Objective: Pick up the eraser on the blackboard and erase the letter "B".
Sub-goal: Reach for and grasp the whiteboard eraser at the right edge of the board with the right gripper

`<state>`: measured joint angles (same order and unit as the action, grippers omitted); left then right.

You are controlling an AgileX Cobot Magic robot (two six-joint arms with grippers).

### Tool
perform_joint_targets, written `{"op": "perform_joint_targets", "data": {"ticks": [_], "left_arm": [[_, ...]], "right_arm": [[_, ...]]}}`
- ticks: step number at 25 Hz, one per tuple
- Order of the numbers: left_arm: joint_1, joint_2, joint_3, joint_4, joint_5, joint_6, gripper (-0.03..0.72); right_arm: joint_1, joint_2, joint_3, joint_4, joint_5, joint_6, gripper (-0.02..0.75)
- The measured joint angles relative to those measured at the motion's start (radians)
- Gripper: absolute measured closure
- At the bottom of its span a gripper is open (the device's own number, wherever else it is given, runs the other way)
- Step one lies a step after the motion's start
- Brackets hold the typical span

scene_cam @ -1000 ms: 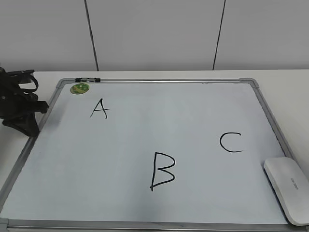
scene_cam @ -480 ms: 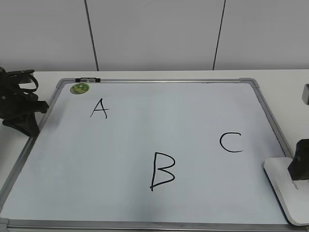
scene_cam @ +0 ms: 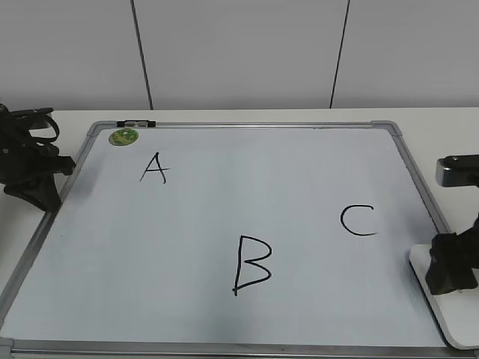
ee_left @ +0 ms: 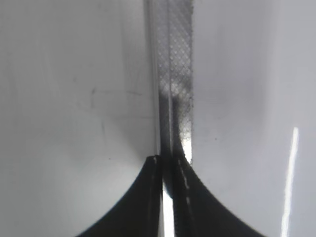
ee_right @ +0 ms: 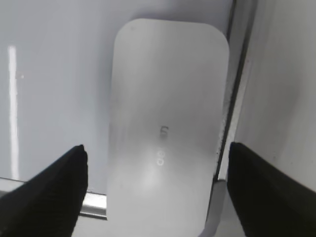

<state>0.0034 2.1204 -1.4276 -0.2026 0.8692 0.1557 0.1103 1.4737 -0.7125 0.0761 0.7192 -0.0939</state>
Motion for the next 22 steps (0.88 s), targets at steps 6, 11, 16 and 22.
{"op": "perform_joint_targets", "data": {"ticks": [6,11,16,22], "left_arm": [[0.000,0.000,0.000,0.000,0.000,0.000,0.676],[0.000,0.000,0.000,0.000,0.000,0.000,0.676],[0.000,0.000,0.000,0.000,0.000,0.000,0.676],[0.000,0.000,0.000,0.000,0.000,0.000,0.676]], "right_arm": [[0.000,0.080,-0.002,0.002,-0.050,-0.002,0.060],[0.000,0.123,-0.002,0.002,-0.073,-0.002,0.071],[0.000,0.130,-0.004,0.002,-0.077,-0.002,0.178],[0.000,0.131,-0.005,0.004,-0.077,-0.002,0.193]]}}
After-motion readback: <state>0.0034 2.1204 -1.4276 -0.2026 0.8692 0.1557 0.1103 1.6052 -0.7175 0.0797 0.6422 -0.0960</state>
